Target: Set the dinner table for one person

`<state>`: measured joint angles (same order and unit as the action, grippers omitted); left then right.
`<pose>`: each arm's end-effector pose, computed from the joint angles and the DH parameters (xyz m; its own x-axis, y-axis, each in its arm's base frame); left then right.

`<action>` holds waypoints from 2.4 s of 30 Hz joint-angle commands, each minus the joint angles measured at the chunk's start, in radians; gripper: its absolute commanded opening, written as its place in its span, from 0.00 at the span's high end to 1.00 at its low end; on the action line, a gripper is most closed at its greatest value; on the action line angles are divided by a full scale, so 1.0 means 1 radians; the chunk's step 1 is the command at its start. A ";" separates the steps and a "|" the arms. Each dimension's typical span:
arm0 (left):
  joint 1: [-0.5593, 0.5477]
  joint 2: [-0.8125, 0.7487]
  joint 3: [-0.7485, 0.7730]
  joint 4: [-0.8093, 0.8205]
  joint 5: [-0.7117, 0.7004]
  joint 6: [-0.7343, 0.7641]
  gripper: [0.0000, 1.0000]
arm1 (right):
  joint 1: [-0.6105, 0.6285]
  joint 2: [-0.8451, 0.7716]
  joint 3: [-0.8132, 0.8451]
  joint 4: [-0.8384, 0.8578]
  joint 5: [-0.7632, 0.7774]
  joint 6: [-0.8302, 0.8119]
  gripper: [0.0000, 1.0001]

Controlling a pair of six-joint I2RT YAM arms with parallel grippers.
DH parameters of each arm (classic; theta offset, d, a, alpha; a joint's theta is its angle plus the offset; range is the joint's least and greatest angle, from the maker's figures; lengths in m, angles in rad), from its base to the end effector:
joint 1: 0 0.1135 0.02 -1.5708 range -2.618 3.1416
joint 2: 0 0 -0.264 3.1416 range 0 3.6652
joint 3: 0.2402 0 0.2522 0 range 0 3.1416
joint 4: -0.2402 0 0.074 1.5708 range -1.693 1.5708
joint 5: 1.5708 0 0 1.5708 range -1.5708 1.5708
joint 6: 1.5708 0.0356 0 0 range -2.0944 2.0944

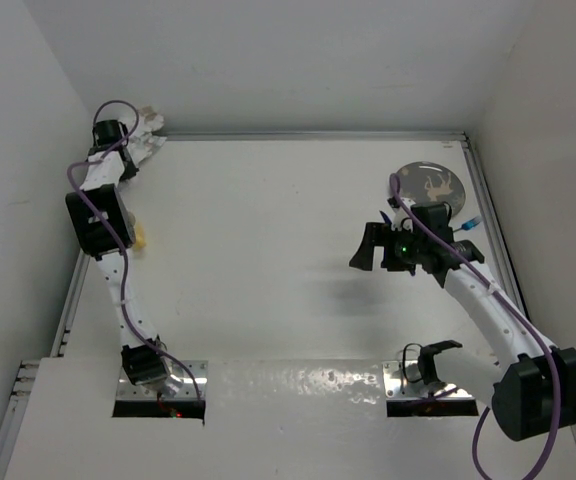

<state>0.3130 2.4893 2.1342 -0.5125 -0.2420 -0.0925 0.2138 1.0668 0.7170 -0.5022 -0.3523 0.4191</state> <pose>0.5212 0.1776 0.1620 -0.6814 -0.3148 -0.6608 -0.5115 0.8505 0.1223 0.2064 0.0574 0.2362 -0.8432 0.2078 -0.4958 -0.0854 0.8588 0.5052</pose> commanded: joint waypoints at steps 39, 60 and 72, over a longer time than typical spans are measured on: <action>-0.677 -1.319 -1.247 0.057 0.247 -0.303 0.40 | 0.009 -0.251 -0.065 0.004 0.110 0.066 0.49; -0.661 -0.641 -0.832 0.123 0.007 -0.093 0.29 | 0.012 -0.224 -0.103 -0.058 0.345 0.156 0.28; -0.621 -0.350 -0.605 0.089 0.055 -0.056 0.42 | 0.012 -0.294 -0.100 -0.131 0.349 0.142 0.24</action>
<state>-0.3206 2.1082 1.4937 -0.4107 -0.2131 -0.1734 0.2188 0.7883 0.5968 -0.6193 -0.0219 0.5728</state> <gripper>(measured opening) 0.598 0.755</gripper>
